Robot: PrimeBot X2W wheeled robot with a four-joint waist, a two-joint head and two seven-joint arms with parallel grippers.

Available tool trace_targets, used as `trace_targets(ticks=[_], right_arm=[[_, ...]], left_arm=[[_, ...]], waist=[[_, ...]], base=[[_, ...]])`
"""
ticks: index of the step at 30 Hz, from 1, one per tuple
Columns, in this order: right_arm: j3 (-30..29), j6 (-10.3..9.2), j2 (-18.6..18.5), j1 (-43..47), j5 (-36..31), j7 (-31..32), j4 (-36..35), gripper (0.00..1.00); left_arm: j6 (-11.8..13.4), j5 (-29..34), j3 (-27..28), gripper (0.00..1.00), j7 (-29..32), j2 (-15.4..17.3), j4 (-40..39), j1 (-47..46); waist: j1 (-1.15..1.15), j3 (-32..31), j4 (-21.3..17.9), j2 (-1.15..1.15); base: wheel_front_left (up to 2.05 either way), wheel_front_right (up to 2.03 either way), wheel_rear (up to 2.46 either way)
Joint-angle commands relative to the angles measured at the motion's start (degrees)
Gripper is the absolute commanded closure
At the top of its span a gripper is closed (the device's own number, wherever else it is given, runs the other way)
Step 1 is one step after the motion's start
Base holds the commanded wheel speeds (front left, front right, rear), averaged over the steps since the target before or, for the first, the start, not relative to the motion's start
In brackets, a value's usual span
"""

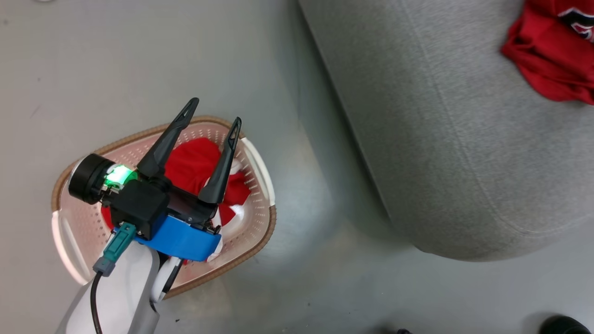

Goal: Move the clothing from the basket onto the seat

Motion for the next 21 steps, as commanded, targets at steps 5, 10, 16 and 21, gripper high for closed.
trace_targets(ticks=[5, 10, 16, 21], right_arm=[[-1.1, 0.01, 1.0, 0.6, -2.2, -0.9, 5.0, 1.00], [-1.0, 0.01, 0.6, -0.1, -3.2, -1.3, 7.0, 1.00], [0.2, 0.01, 0.4, 0.5, -4.3, -1.1, 8.8, 0.00], [1.1, 0.01, 0.2, 2.0, -5.1, -1.0, 10.1, 0.00]], left_arm=[[0.2, 0.2, 0.3, 0.00, -0.2, 0.1, -0.7, -0.9], [0.3, -0.1, 0.5, 0.00, -0.2, -0.6, -0.2, -0.6], [0.3, -0.7, 0.4, 0.00, -0.2, -2.0, 1.1, 0.3], [0.2, -1.7, -0.2, 0.00, -0.2, -3.1, 2.7, 0.8]], waist=[[-0.01, 2.2, 2.8, 0.00], [-0.01, 1.3, 3.7, 0.00], [-0.01, -1.0, 4.2, 0.00], [-0.01, -3.9, 4.7, 0.00]], base=[[0.00, 0.00, 0.00], [0.00, 0.00, 0.00], [0.00, 0.00, 0.00], [0.00, 0.00, 0.00]])
